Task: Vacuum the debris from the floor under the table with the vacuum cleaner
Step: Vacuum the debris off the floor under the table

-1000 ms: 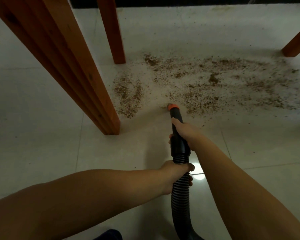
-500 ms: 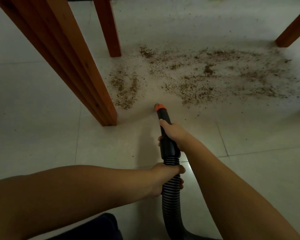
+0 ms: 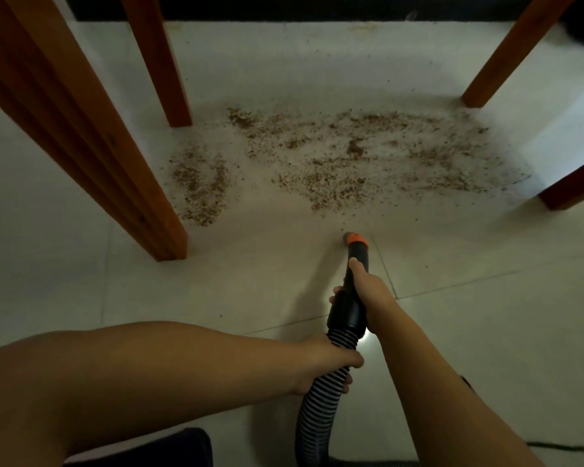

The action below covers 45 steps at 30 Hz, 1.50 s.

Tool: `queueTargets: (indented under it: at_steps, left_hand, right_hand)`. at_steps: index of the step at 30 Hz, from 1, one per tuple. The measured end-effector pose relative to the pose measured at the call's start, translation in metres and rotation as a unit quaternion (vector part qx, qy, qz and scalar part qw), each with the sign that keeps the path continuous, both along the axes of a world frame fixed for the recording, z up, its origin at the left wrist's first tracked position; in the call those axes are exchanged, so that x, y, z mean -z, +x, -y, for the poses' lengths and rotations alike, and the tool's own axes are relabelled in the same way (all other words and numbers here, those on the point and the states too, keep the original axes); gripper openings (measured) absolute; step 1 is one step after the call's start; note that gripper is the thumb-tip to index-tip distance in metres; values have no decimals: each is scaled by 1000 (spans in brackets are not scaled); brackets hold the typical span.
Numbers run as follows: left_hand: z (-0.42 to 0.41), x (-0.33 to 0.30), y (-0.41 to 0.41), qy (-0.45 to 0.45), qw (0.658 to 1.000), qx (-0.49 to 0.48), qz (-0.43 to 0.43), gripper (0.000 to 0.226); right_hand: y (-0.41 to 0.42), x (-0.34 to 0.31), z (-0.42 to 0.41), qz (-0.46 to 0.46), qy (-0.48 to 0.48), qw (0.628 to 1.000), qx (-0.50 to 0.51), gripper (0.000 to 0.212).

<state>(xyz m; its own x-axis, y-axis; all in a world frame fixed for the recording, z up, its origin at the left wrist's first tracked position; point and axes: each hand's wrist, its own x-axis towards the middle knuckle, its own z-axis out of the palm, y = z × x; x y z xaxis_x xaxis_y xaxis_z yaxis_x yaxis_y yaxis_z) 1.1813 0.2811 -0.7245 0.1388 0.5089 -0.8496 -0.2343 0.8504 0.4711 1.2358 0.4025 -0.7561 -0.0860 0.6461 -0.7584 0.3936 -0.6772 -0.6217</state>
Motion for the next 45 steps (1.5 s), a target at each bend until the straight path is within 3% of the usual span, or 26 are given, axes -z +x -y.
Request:
queueTargets:
  at_steps: [10,22,35,45]
  left_hand:
    - [-12,6,-7,-18,996,-88,-7,12]
    - [-64,9,4,22,999,-29,6,14]
    - [-48,16,-13,-15,987,-161,24,10]
    - [-87,15,4,14,998,-57,19,13]
  right_hand:
    - [-34,0,-18,-33,-26,994,-96,56]
    - [-4,-3,-70,-10,6,1000,-21,49]
    - [-64,-8,-55,-52,-34,980,-189,38]
    - [-21,-8,-91,8,1,998,-66,46]
